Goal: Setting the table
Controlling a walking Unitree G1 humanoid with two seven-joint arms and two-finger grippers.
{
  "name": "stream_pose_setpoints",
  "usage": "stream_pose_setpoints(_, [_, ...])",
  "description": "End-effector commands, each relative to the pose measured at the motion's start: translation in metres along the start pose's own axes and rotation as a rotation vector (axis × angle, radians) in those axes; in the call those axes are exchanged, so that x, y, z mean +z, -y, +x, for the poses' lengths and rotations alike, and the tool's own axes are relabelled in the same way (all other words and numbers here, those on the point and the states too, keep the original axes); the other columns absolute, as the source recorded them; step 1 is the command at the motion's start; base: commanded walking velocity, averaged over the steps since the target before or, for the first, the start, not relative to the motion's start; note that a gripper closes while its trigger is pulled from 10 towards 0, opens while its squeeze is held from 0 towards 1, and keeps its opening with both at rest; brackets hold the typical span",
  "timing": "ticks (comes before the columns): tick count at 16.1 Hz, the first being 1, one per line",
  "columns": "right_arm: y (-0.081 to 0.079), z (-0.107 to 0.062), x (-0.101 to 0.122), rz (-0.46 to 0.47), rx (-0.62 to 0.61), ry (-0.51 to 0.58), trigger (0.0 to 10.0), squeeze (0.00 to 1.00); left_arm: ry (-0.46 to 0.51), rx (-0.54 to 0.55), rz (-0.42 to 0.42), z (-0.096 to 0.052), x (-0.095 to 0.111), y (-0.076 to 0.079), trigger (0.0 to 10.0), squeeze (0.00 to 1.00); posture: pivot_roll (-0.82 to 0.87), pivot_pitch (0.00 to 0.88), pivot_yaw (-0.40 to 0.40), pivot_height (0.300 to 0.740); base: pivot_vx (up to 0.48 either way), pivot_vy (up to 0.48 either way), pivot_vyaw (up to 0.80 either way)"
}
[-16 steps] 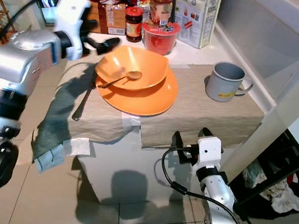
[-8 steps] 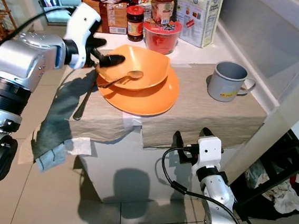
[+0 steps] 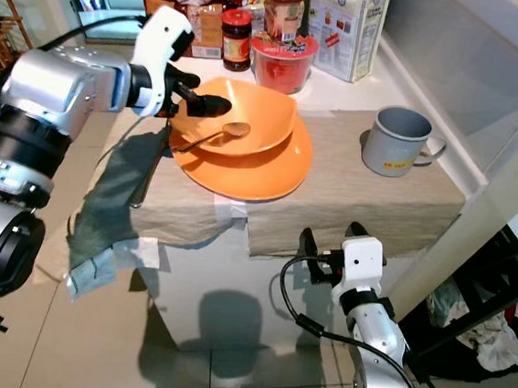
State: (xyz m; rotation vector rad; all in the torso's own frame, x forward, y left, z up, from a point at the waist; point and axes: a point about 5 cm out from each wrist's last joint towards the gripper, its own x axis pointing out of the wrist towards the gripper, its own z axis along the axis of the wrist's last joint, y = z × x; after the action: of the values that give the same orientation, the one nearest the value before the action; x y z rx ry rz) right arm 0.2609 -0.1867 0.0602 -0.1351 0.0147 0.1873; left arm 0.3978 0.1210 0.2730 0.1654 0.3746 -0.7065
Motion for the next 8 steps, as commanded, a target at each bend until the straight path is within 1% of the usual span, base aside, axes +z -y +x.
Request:
stream_pose_setpoints(1, [-0.001,-0.001,0.002,-0.013,0.012,0.003,10.0,0.00,0.002,-0.012,0.010,0.000,0.007,0.001,10.0,0.00,-0.09,0.000,0.091,0.740,0.000,0.000,0.00])
stream_pose_setpoints(4, [-0.002,-0.004,0.000,-0.010,0.011,-0.003,10.0,0.00,-0.044,-0.019,0.000,0.007,-0.003,0.002,10.0,0.00,-0.10,0.000,0.098,0.740,0.000,0.000,0.00])
stream_pose_setpoints(8, [-0.003,-0.007,-0.001,-0.012,0.014,-0.011,10.0,0.00,-0.098,-0.021,0.009,0.013,-0.010,0.003,10.0,0.00,-0.10,0.000,0.102,0.740,0.000,0.000,0.00])
